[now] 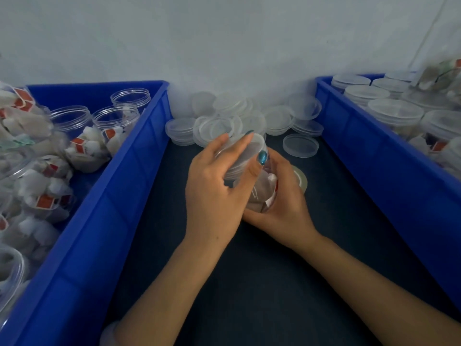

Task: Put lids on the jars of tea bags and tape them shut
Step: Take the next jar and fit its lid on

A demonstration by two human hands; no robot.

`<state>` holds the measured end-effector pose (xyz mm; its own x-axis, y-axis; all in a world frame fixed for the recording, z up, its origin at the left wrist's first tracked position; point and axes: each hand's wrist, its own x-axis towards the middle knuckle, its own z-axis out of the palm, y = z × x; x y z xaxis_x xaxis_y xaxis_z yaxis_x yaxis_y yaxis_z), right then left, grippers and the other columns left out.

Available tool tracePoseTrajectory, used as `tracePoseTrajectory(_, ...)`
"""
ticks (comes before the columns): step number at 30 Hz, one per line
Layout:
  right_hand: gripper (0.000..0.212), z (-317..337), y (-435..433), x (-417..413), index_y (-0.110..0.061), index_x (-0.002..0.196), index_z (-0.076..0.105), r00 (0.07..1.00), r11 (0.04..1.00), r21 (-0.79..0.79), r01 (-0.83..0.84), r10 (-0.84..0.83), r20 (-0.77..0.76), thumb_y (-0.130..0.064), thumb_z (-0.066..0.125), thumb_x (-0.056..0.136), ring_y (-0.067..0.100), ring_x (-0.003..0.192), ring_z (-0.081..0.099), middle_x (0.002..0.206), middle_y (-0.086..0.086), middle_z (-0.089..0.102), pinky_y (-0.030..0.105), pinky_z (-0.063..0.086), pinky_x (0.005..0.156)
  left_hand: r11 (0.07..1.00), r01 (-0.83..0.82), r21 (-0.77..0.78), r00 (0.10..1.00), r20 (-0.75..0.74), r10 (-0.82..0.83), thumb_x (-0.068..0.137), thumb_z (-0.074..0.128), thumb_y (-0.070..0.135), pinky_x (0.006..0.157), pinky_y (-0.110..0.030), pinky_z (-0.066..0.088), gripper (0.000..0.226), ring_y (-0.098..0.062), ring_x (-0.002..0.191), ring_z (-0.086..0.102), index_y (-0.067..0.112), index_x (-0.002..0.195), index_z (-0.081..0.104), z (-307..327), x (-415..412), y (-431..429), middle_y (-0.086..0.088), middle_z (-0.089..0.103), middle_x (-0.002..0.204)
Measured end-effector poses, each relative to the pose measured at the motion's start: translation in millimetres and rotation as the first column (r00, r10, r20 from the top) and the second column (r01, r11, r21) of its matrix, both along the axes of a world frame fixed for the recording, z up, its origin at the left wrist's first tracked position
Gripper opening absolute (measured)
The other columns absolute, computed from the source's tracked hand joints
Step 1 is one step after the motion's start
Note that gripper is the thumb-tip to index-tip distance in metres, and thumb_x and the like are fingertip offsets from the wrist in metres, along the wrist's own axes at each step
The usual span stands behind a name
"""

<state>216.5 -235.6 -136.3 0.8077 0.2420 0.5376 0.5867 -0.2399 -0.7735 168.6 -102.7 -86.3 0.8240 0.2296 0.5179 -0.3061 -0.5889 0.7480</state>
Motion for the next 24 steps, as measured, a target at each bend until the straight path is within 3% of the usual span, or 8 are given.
tracePoseTrajectory(3, 0.091, 1, 4, -5, -0.024, 0.146, 0.038, 0.997, 0.995, -0.071, 0.068, -0.064, 0.046, -0.049, 0.083, 0.071, 0.008, 0.121, 0.056, 0.132, -0.008, 0.054, 0.035, 0.057, 0.085, 0.999, -0.019, -0.042, 0.999, -0.039, 0.017, 0.083, 0.052, 0.073, 0.102, -0.013, 0.031, 0.056, -0.002, 0.139, 0.034, 0.050, 0.134, 0.058, 2, -4, -5, 0.012, 0.042, 0.153)
tracePoseTrajectory(7, 0.095, 5, 5, -4, -0.033, 0.144, 0.034, 0.989, 0.973, -0.191, 0.132, -0.117, 0.088, -0.063, 0.077, 0.065, -0.004, 0.116, 0.051, 0.128, -0.014, 0.051, 0.017, 0.050, 0.079, 0.971, 0.046, -0.235, 0.997, -0.057, -0.061, 0.070, 0.066, 0.075, 0.110, -0.033, 0.042, 0.056, -0.002, 0.135, 0.044, 0.052, 0.121, 0.066, 6, 1, 4, 0.017, 0.052, 0.143)
tracePoseTrajectory(9, 0.099, 8, 1, -1, -0.033, 0.147, 0.034, 0.997, 0.980, -0.185, 0.071, -0.063, 0.050, -0.057, 0.084, 0.064, -0.002, 0.120, 0.052, 0.131, -0.014, 0.052, 0.021, 0.052, 0.085, 0.956, 0.081, -0.283, 0.994, -0.051, -0.099, 0.070, 0.073, 0.068, 0.108, -0.037, 0.047, 0.056, -0.004, 0.131, 0.051, 0.045, 0.121, 0.069, 7, 4, 9, 0.011, 0.058, 0.139)
tracePoseTrajectory(12, 0.101, 10, -3, 2, -0.030, 0.148, 0.037, 1.000, 0.989, -0.149, -0.008, 0.008, -0.003, -0.051, 0.087, 0.064, 0.010, 0.122, 0.058, 0.132, -0.009, 0.056, 0.039, 0.055, 0.090, 0.943, 0.092, -0.321, 0.991, -0.062, -0.118, 0.069, 0.072, 0.063, 0.104, -0.038, 0.050, 0.057, -0.009, 0.128, 0.055, 0.041, 0.121, 0.070, 7, 6, 9, 0.008, 0.061, 0.135)
tracePoseTrajectory(15, 0.103, 10, 1, -5, -0.030, 0.150, 0.034, 0.997, 0.977, -0.203, 0.068, -0.060, 0.044, -0.061, 0.081, 0.063, 0.001, 0.120, 0.054, 0.133, -0.011, 0.054, 0.032, 0.056, 0.085, 0.953, 0.052, -0.297, 0.992, -0.094, -0.083, 0.075, 0.067, 0.073, 0.104, -0.037, 0.049, 0.055, -0.009, 0.130, 0.052, 0.049, 0.124, 0.066, 5, 6, 7, 0.014, 0.058, 0.135)
tracePoseTrajectory(18, 0.104, 10, 7, -13, -0.032, 0.151, 0.028, 0.989, 0.963, -0.227, 0.144, -0.130, 0.076, -0.068, 0.073, 0.063, -0.006, 0.115, 0.048, 0.134, -0.012, 0.050, 0.019, 0.050, 0.081, 0.972, 0.040, -0.233, 0.987, -0.143, -0.075, 0.080, 0.045, 0.079, 0.105, -0.040, 0.048, 0.064, -0.011, 0.135, 0.047, 0.050, 0.135, 0.057, 5, 6, 6, 0.015, 0.052, 0.142)
tracePoseTrajectory(21, 0.106, 9, 8, -13, -0.030, 0.152, 0.027, 0.990, 0.967, -0.215, 0.141, -0.132, 0.054, -0.062, 0.077, 0.065, -0.003, 0.115, 0.050, 0.134, -0.011, 0.051, 0.025, 0.054, 0.083, 0.973, 0.032, -0.228, 0.986, -0.149, -0.067, 0.076, 0.037, 0.074, 0.110, -0.040, 0.043, 0.071, -0.006, 0.138, 0.039, 0.049, 0.140, 0.052, 4, 5, 6, 0.015, 0.044, 0.146)
tracePoseTrajectory(24, 0.103, 11, 5, -9, -0.030, 0.150, 0.030, 0.995, 0.973, -0.206, 0.102, -0.096, 0.039, -0.060, 0.079, 0.065, -0.002, 0.120, 0.051, 0.135, -0.013, 0.050, 0.025, 0.054, 0.087, 0.978, 0.035, -0.205, 0.987, -0.145, -0.066, 0.071, 0.045, 0.083, 0.106, -0.024, 0.042, 0.072, 0.001, 0.134, 0.039, 0.054, 0.136, 0.052, 3, 3, 5, 0.020, 0.041, 0.139)
